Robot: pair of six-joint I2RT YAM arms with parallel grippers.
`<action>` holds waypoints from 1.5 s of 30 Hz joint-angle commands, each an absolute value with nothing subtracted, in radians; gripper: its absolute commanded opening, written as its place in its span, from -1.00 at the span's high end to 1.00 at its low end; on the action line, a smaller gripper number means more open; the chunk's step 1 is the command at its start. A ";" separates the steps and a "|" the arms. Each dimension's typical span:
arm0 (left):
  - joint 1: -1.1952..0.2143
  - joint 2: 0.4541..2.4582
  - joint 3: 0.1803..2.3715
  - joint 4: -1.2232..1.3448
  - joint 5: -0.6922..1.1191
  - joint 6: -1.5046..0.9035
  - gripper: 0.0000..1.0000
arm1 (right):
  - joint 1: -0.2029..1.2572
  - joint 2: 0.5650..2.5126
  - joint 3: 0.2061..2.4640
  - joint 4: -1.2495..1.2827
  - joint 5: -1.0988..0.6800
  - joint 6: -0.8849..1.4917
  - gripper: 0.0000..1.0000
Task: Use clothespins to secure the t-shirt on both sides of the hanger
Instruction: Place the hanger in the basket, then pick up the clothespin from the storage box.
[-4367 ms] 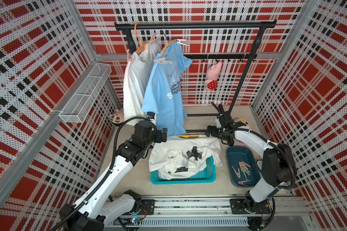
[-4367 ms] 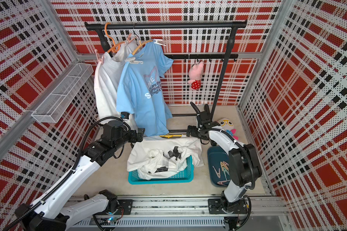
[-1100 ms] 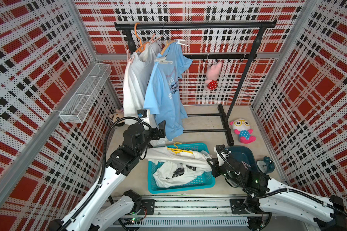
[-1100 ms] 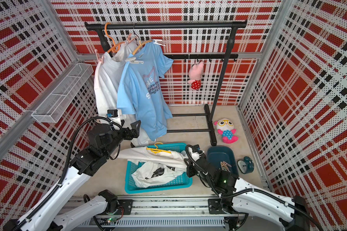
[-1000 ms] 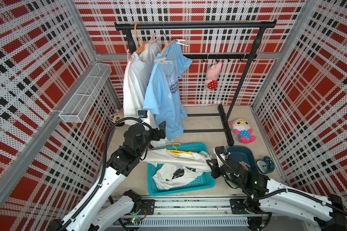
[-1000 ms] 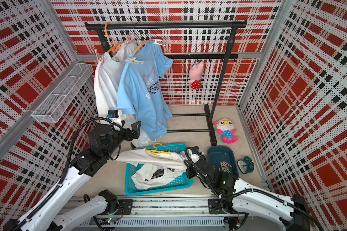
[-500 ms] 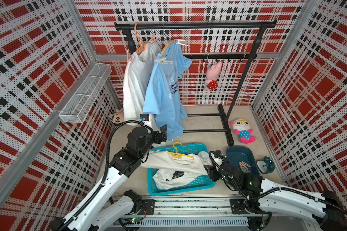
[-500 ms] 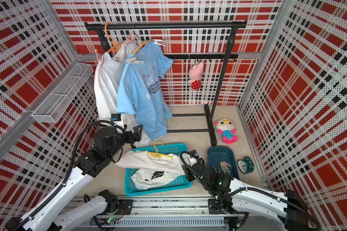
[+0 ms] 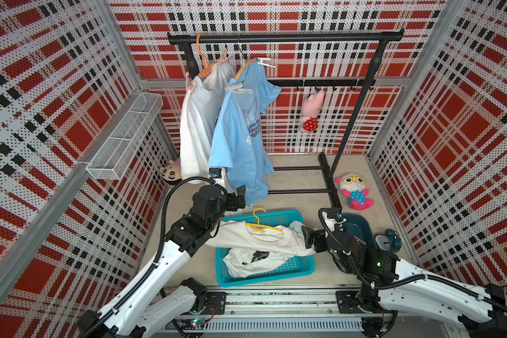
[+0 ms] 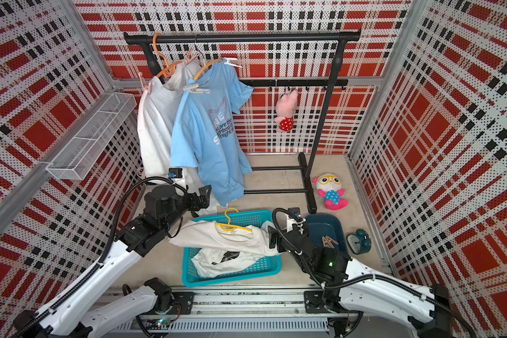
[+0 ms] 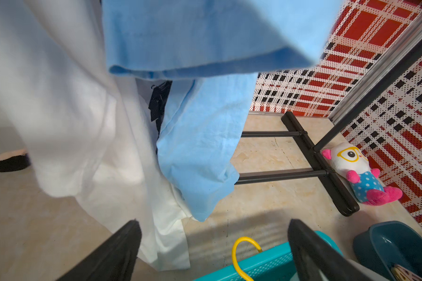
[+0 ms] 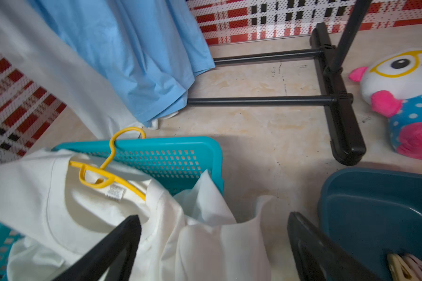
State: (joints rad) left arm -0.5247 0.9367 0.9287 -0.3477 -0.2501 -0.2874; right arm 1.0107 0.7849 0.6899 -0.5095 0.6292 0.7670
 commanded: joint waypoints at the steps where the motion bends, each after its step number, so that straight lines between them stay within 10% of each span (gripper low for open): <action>1: -0.530 0.943 0.906 -0.313 -0.238 -0.292 -0.94 | 0.859 0.818 0.760 -0.712 0.601 0.970 -0.84; 14: -0.503 1.040 0.873 -0.280 -0.170 -0.300 -0.88 | 0.293 0.865 0.656 -0.872 0.282 1.163 -0.40; 22: -0.475 1.100 0.870 -0.261 -0.127 -0.290 -0.75 | 0.219 0.938 0.583 -0.817 0.222 1.134 0.07; 45: -0.452 1.151 0.873 -0.215 -0.095 -0.241 -0.73 | 0.221 0.926 0.477 -0.785 0.248 1.190 -0.09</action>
State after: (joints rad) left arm -0.4583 1.1477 0.8795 -0.2420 -0.1009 -0.2600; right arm 0.2249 0.9257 0.4908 -0.7769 0.2062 1.1725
